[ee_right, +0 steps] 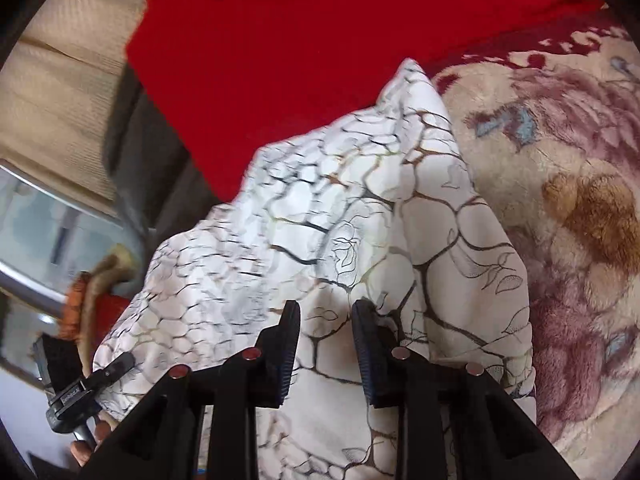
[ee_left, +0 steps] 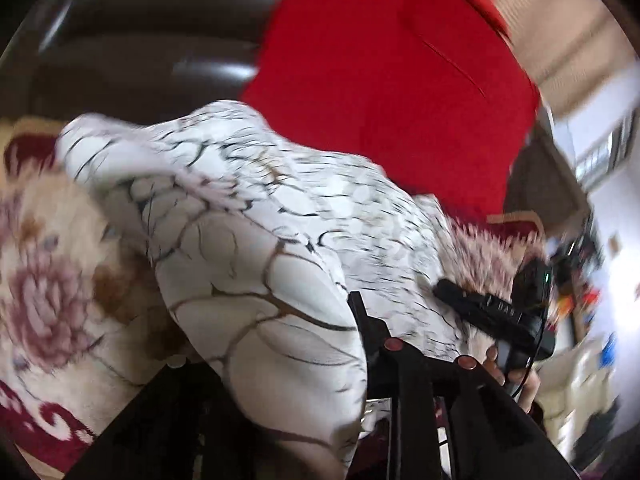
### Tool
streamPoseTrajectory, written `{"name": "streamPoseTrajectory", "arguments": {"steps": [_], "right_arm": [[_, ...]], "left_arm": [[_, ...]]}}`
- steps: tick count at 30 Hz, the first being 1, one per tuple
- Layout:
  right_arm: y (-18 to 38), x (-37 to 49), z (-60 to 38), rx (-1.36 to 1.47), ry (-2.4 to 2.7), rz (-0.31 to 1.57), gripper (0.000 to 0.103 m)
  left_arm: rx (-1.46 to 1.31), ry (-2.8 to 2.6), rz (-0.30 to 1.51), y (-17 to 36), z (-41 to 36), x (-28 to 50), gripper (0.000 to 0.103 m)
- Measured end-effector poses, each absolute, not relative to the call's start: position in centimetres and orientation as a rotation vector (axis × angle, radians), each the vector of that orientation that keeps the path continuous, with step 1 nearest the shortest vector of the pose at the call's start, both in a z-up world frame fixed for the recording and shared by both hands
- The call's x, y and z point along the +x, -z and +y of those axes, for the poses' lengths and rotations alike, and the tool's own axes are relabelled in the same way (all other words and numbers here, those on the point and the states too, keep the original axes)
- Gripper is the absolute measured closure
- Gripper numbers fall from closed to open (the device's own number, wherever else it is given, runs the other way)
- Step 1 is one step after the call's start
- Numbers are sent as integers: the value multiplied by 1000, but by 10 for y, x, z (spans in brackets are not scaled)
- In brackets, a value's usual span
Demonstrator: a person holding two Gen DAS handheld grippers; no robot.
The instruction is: Fold large clothes
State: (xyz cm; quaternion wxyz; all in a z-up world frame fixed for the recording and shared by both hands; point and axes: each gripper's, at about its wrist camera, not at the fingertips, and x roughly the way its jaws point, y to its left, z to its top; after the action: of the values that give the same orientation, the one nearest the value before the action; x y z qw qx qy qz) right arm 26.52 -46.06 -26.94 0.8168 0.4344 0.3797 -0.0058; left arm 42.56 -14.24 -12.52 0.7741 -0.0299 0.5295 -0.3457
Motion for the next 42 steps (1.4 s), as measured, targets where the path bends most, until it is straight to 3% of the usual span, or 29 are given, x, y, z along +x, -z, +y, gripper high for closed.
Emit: {"name": "streamPoseTrajectory", "arguments": {"steps": [4,11,12,13,15,24,28,30,34,42], "right_arm": [[265,251,-480,1003,-103,751,70],[308,232,-527,1208,-153,759,71],[315,231,-528,1234,-163,755,71],[321,230,-531,1256,-174,752,71],[332,228,-538,1299,-204,753,74],[339,228,-540,1305,-201,759,79],[318,222,-542,1339,-165,744,66],[302,210,-547,1332,-157,694,11],[275,215,-539,1310,-223,640,9],[253,299,-461,1122,-226,907,9]], "left_arm": [[137,776,1142,118,-215,393,79],[373,736,1229,204,-303,363,77],[378,770,1231,205,-305,364,70],[364,793,1236,203,-305,365,51],[255,884,1263,192,-298,367,28],[56,1059,1072,93,-211,365,24],[-75,816,1101,113,-136,410,23],[-161,723,1192,152,-112,430,23],[-193,720,1299,211,-124,425,24],[-290,856,1300,229,-143,402,24]]}}
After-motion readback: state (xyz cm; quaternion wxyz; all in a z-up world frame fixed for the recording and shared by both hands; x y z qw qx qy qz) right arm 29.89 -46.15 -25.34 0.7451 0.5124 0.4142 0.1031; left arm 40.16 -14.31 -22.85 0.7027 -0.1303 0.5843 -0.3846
